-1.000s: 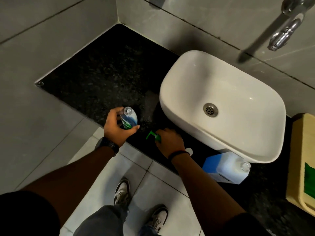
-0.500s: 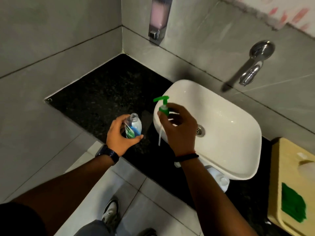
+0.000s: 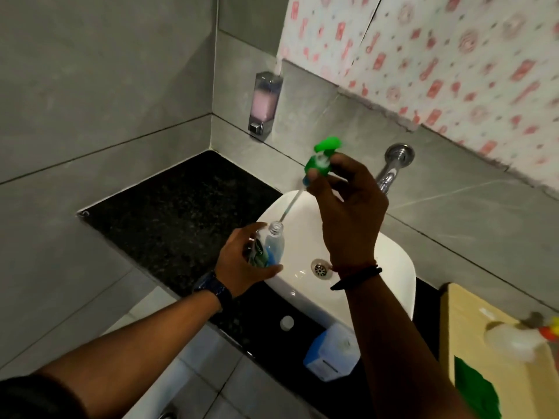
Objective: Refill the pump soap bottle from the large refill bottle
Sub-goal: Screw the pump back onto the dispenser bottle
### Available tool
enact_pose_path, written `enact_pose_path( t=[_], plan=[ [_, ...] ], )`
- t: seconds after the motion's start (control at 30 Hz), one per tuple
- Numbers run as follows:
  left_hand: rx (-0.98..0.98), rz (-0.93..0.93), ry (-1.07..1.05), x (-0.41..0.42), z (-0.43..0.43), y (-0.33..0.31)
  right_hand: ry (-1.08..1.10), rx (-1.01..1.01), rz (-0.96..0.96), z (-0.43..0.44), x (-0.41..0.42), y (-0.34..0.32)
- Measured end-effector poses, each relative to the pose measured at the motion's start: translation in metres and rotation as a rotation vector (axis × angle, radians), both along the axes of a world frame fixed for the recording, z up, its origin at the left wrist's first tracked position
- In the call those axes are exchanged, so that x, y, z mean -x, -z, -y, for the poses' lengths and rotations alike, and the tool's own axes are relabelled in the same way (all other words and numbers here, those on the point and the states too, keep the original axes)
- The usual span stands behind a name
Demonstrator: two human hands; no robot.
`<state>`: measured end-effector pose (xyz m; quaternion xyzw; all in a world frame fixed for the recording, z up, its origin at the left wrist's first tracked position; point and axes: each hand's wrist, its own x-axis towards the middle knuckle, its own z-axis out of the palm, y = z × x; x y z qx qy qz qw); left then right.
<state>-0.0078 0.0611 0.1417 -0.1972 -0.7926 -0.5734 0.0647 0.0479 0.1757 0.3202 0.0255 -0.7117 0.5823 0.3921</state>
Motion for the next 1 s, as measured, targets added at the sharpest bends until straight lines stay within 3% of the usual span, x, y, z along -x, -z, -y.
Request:
enact_pose_path(
  t=[0.47,1.0],
  plan=[
    [-0.085,-0.033,0.102,-0.026,-0.027,-0.029,0.017,-0.373,0.219,-0.043,-0.019,0.036],
    [-0.057,-0.124,0.141,-0.037,-0.037,-0.051,-0.04,-0.228,0.28,-0.058,-0.035,0.034]
  ],
)
